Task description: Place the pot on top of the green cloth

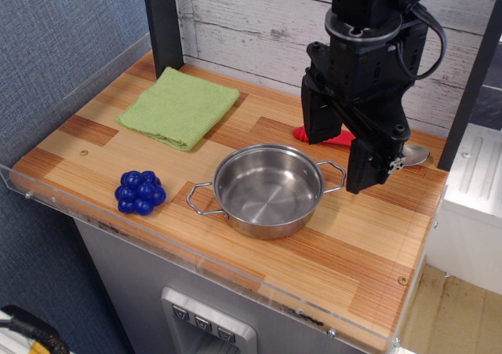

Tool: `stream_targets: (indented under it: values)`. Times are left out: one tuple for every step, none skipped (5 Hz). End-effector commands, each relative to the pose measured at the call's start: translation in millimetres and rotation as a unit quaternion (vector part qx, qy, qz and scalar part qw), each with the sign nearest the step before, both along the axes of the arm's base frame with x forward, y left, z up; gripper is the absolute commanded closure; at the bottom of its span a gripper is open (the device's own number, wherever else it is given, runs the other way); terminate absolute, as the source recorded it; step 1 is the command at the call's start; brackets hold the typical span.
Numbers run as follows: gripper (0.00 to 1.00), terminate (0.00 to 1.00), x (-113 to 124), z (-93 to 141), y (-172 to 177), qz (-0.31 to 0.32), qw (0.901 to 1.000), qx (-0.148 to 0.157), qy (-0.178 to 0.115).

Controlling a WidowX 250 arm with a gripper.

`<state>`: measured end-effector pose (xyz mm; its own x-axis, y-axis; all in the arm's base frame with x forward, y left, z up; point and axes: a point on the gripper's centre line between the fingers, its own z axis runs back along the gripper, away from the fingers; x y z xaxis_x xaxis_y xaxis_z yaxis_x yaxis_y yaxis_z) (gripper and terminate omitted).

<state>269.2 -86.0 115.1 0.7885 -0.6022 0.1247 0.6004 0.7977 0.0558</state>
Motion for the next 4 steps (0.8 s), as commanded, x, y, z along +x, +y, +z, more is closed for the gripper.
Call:
stream_targets:
  values:
    - [0.0, 0.0, 0.0, 0.0, 0.0, 0.0, 1.0, 0.0, 0.0]
    - [0.0, 0.0, 3.2, -9.7, 9.8, 0.009, 0.9999, 0.003, 0.012]
    - [0.0, 0.0, 7.8, -33.6, 14.2, 0.015, 0.9996, 0.011, 0.024]
    - [0.0, 0.0, 5.6, -47.6, 16.5, 0.012, 0.9994, 0.015, 0.027]
